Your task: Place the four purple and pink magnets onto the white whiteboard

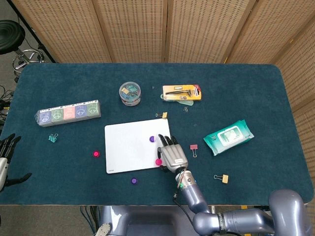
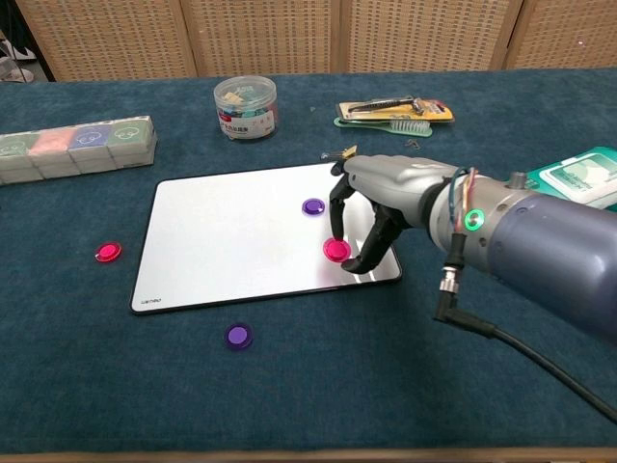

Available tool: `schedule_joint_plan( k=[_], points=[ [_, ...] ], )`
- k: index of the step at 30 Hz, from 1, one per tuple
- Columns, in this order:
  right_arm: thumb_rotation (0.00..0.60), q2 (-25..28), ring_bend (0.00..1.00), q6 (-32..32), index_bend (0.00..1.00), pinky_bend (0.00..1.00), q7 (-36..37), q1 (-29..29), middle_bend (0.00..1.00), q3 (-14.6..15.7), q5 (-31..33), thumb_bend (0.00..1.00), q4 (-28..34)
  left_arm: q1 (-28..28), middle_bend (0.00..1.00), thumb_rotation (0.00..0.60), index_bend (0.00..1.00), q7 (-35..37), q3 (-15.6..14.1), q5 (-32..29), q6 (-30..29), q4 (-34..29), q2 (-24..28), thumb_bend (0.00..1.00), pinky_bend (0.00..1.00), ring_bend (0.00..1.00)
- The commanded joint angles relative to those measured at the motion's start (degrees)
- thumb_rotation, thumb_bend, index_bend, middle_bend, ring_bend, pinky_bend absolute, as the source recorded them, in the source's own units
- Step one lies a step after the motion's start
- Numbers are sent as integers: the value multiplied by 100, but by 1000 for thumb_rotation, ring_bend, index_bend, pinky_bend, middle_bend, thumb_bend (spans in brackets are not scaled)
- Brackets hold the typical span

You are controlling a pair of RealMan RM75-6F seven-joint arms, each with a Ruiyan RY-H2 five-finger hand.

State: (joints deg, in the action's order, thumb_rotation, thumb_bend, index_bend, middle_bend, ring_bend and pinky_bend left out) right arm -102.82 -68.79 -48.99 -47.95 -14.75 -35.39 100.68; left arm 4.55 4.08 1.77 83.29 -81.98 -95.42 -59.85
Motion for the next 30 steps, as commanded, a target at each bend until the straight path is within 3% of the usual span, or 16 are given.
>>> schedule_joint_plan(
  k=[1,21,26,30],
  points=[
    [600,-264,0,-14,553,0,-70,-184,0,-144,191,352,-226,5,0,600,0,12,-5,10,8,3,7,0,0,0],
    [600,-989,0,49,557,0,48,-540,0,-344,537,352,-1123,-18,0,600,0,227,6,18,-28,-4,93,0,0,0],
    [600,-1032,0,91,353,0,108,-535,0,-298,505,352,-1144,-31,0,600,0,287,14,36,-68,6,118,0,0,0],
    [600,-1014,0,68,258,0,134,-523,0,-290,464,352,-1102,-30,0,600,0,304,9,44,-62,9,123,0,0,0]
  ],
)
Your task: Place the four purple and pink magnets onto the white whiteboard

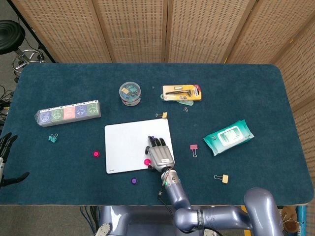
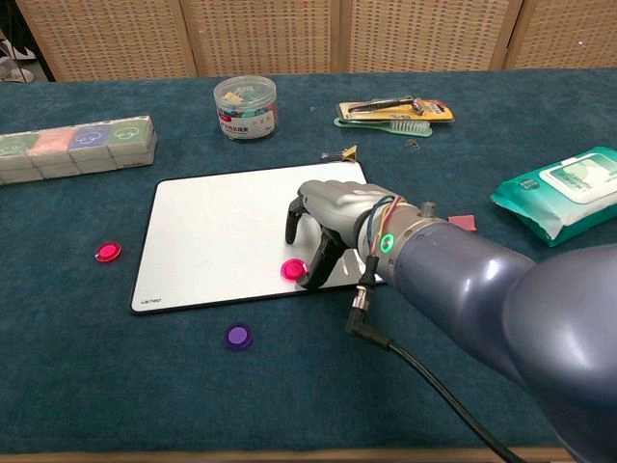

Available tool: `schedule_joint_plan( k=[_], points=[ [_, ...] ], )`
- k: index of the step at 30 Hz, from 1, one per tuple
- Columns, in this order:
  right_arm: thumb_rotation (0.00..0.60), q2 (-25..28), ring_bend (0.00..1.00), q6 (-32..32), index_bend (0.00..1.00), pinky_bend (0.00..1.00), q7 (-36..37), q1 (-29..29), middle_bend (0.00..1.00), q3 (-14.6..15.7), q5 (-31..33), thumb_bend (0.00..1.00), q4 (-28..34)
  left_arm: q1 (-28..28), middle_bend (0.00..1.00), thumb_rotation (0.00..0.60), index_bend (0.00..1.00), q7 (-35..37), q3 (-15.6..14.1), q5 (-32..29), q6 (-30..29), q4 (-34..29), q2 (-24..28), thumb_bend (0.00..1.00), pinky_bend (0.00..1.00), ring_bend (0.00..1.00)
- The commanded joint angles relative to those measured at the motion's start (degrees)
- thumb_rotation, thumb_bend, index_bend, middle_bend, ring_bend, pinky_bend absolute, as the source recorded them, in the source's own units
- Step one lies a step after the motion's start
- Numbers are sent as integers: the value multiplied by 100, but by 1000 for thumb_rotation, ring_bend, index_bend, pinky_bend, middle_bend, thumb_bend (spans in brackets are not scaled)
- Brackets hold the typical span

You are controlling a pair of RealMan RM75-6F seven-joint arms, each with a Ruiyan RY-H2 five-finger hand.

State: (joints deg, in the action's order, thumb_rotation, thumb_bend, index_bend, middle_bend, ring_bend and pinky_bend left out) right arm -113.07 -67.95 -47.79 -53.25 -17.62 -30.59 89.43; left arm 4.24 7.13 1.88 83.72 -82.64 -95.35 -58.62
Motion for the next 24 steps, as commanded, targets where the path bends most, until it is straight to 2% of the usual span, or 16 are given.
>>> schedule_joint_plan(
  k=[1,7,12,17,19,24],
  points=[
    [600,23,0,-30,253,0,22,14,0,-6,-29,353,45,3,0,600,0,-4,-2,1,8,2,-1,0,0,0],
    [600,343,0,-228,254,0,60,127,0,-13,-224,352,495,21,0,600,0,-56,-2,-20,48,13,-27,0,0,0],
    [600,969,0,-465,261,0,141,365,0,139,-669,352,1156,49,0,600,0,-123,-10,-50,119,22,-65,0,0,0],
    [600,1722,0,-709,271,0,423,767,0,451,-1281,352,1676,67,0,600,0,-216,-30,-42,156,21,-114,0,0,0],
    [600,2149,0,-701,270,0,761,1005,0,617,-1647,352,1830,81,0,600,0,-287,-34,-42,176,22,-150,0,0,0],
    [600,2909,0,-627,248,0,1487,1446,0,994,-2400,334,1852,127,0,600,0,-418,-41,-20,226,26,-234,0,0,0]
  ],
)
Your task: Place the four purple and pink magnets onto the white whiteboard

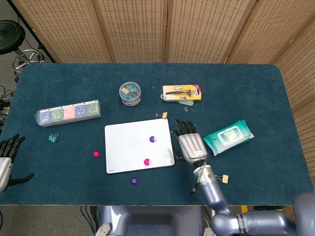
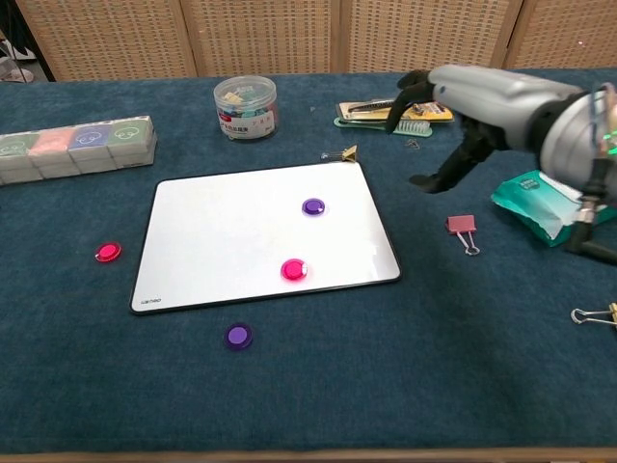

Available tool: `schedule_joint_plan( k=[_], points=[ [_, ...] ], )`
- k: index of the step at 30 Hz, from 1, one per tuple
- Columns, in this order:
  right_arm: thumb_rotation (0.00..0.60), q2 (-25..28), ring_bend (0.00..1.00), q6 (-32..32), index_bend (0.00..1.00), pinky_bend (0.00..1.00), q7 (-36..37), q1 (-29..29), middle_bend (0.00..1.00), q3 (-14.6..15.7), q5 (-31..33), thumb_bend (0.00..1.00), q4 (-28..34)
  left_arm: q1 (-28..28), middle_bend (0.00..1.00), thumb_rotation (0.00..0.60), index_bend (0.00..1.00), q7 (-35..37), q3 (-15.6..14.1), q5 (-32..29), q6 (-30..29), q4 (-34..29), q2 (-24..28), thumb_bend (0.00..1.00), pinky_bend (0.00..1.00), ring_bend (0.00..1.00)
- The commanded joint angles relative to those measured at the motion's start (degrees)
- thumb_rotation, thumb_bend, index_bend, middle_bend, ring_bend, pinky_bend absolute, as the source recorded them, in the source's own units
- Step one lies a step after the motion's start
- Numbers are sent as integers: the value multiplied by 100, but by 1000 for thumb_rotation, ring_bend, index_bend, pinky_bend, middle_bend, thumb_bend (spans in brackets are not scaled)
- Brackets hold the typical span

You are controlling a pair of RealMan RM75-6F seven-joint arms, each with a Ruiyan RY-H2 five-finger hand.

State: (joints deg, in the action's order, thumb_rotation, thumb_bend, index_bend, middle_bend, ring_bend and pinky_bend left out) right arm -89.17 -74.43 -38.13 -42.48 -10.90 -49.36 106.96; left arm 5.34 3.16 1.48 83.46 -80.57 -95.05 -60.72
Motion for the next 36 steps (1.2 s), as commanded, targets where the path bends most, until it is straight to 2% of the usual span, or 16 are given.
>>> schedule_joint_plan(
  k=[1,3,8,13,17,21,24,31,36],
  points=[
    [600,670,0,16,238,0,642,466,0,403,-632,317,90,27,0,600,0,-28,1,0,34,-13,-41,0,0,0],
    [600,938,0,-60,219,0,868,680,0,554,-814,276,101,48,0,600,0,-43,17,-16,53,-44,-58,0,0,0],
    [600,1457,0,-305,187,0,1530,1218,0,883,-1289,98,32,162,0,600,0,-180,37,48,149,-96,-106,1,0,0],
    [600,2139,0,-767,185,0,2471,2034,0,1289,-1739,79,-228,715,0,600,0,-186,-117,628,862,-129,-159,28,0,0],
    [600,2379,0,-895,180,0,3009,2442,0,1417,-1867,79,-337,1156,0,600,0,-11,-209,1113,1314,-67,-194,80,0,0],
    [600,2521,0,-1005,179,0,3298,2739,0,1468,-1996,79,-414,1540,0,600,45,191,-287,1672,1492,68,-366,111,0,0],
    [600,2593,0,-1058,179,0,3494,2901,0,1466,-2046,79,-405,1753,0,600,77,136,-330,1844,1696,74,-456,115,0,0],
    [600,2705,0,-1098,180,0,3767,3115,0,1432,-2206,79,-441,2084,0,600,170,-323,-305,1720,2238,-269,-564,135,0,0],
    [600,2802,0,-1056,184,0,3969,3240,0,1405,-2345,81,-489,2334,0,600,247,-848,-171,1352,2708,-633,-777,209,0,0]
  ],
)
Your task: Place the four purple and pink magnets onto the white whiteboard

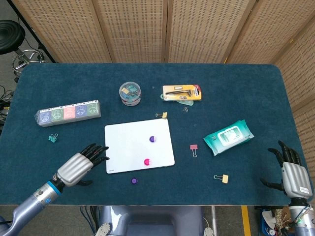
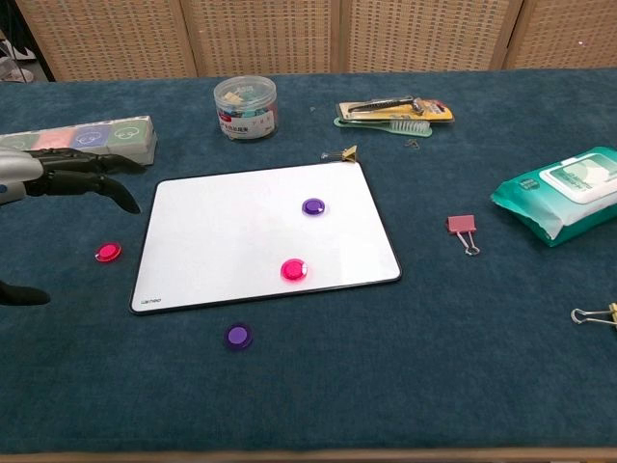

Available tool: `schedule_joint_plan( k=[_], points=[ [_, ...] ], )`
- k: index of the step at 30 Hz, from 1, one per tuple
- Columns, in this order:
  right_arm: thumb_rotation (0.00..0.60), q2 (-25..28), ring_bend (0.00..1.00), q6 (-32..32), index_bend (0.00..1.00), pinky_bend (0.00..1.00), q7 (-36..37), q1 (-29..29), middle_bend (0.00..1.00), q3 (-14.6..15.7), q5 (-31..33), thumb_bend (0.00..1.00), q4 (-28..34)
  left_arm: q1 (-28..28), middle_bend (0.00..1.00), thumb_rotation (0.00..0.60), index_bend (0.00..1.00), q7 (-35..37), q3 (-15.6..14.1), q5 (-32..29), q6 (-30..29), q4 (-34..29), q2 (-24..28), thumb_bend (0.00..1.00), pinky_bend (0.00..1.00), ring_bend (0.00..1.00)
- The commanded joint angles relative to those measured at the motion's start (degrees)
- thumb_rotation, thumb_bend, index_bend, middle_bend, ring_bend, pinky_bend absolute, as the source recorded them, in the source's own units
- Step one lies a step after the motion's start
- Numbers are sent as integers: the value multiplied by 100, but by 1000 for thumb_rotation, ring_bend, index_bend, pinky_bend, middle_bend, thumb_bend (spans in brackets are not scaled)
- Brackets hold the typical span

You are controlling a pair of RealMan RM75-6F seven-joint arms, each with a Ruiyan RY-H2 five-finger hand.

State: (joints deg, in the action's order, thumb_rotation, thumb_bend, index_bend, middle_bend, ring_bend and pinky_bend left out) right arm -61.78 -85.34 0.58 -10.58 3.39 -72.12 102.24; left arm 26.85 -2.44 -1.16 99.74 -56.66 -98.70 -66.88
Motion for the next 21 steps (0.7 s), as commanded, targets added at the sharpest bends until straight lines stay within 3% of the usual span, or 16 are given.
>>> schedule_joint_plan(
  k=[1,9,21],
  points=[
    [600,81,0,24,184,0,116,71,0,-53,-79,80,-28,243,0,600,249,-403,127,-349,408,-325,-229,215,0,0],
    [600,155,0,172,185,0,220,170,0,-175,-129,79,-19,531,0,600,333,-1488,233,-1144,998,-493,-849,239,0,0],
    [600,198,0,383,185,0,324,275,0,-340,-168,79,-22,745,0,600,384,-2748,213,-1958,1048,-314,-1649,261,0,0]
  ],
)
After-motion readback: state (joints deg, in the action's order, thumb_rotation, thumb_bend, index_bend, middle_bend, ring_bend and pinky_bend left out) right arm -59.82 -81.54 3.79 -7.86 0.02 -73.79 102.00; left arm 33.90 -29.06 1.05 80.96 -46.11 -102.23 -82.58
